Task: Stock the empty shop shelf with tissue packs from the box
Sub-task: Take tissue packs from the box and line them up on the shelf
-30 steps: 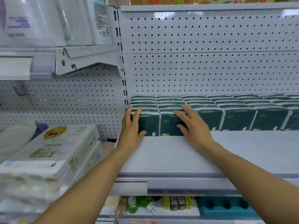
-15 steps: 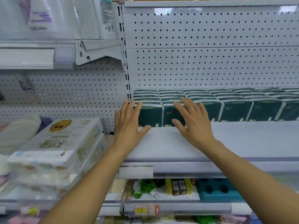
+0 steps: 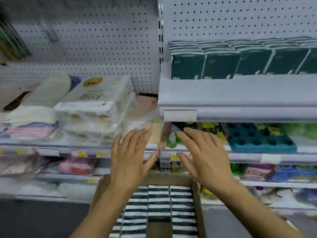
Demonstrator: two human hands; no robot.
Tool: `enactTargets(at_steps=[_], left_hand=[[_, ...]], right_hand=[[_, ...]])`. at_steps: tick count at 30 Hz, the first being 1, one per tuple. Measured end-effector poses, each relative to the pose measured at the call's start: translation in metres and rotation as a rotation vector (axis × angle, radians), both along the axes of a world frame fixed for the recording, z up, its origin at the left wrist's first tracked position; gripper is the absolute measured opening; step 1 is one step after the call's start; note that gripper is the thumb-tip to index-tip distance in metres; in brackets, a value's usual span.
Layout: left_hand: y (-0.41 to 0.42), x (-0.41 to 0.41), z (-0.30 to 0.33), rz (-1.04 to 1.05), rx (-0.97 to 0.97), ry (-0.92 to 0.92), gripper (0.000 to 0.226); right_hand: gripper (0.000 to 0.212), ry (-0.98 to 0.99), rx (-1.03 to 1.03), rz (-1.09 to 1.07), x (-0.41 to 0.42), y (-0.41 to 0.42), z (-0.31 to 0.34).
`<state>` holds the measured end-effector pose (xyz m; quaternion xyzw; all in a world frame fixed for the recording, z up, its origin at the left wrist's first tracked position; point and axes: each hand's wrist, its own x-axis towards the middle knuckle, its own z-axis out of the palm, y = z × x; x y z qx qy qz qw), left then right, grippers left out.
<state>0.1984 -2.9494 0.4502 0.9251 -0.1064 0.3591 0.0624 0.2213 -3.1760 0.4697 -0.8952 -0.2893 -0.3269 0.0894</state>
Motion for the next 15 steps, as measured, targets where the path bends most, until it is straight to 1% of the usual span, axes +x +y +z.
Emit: enactTargets(at_steps=[4,6,10,15], left_hand=[[0.019,-0.031,-0.055,0.037,0.006,0.258,0.066],[0.028,-0.041,-0.083,0.073,0.006,0.381,0.068],[0.04,-0.058,-0.148,0.107,-0.038,0.543,0.066],[0.047,-0.07,-0.237,0.113,-0.067,0.69,0.063]], right_hand=[[0.056,0.273,-0.067,-0.021,-0.024,0.022,-0.067],[0.057,0.377,-0.091,-0.03,-0.031,0.026,-0.102],[0.054,0.533,-0.098,-0.014,-0.036,0.029,-0.164],[0.042,0.679,-0.139,0.011,-0.029,0.032,-0.242]])
